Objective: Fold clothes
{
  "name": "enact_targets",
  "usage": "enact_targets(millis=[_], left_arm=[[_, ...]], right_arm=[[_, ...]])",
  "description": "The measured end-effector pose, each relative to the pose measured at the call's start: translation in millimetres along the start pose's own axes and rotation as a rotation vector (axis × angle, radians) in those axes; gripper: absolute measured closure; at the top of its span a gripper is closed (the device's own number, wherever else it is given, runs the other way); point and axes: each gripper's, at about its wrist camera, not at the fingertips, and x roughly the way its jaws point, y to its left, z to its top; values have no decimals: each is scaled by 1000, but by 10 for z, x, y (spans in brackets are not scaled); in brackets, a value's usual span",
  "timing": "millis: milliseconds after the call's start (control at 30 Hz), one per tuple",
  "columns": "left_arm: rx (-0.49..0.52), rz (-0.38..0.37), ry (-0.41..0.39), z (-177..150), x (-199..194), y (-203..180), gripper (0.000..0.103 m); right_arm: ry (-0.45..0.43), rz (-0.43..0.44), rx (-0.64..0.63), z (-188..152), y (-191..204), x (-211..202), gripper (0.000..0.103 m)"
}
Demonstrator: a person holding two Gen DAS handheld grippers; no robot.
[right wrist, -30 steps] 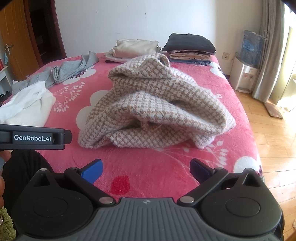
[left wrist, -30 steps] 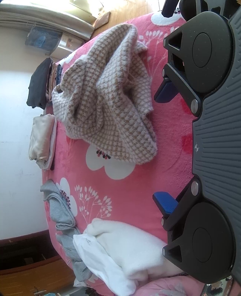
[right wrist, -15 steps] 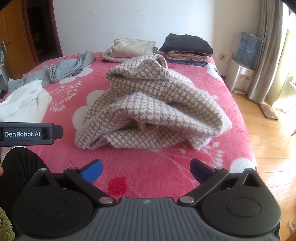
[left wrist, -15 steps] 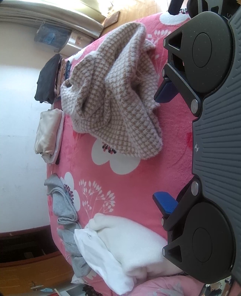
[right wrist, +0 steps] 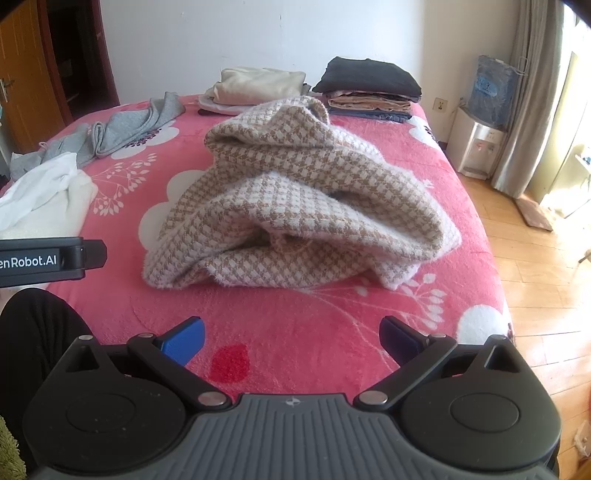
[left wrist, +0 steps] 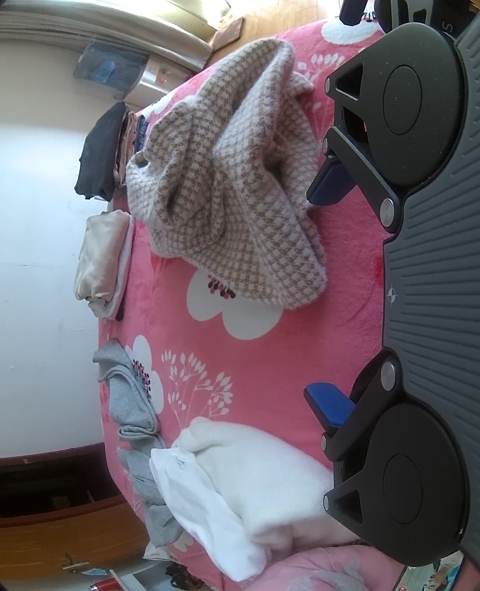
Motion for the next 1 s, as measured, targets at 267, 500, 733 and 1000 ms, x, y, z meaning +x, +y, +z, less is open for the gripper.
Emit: enact_targets(millis=[267, 500, 733, 1000], left_arm=[[16, -3, 5, -27, 2, -5, 0], [16, 5, 4, -17, 11, -10, 0], [17, 11, 10, -24, 29, -1, 0], [14, 14, 15, -19, 48, 2, 0]], right_arm=[[-43, -20, -27, 218, -149, 30, 0], [-49, 3, -33, 312, -91, 83, 0], [-25, 19, -26, 238, -5, 138, 0], [-18, 10, -11, 221, -32, 153, 0]])
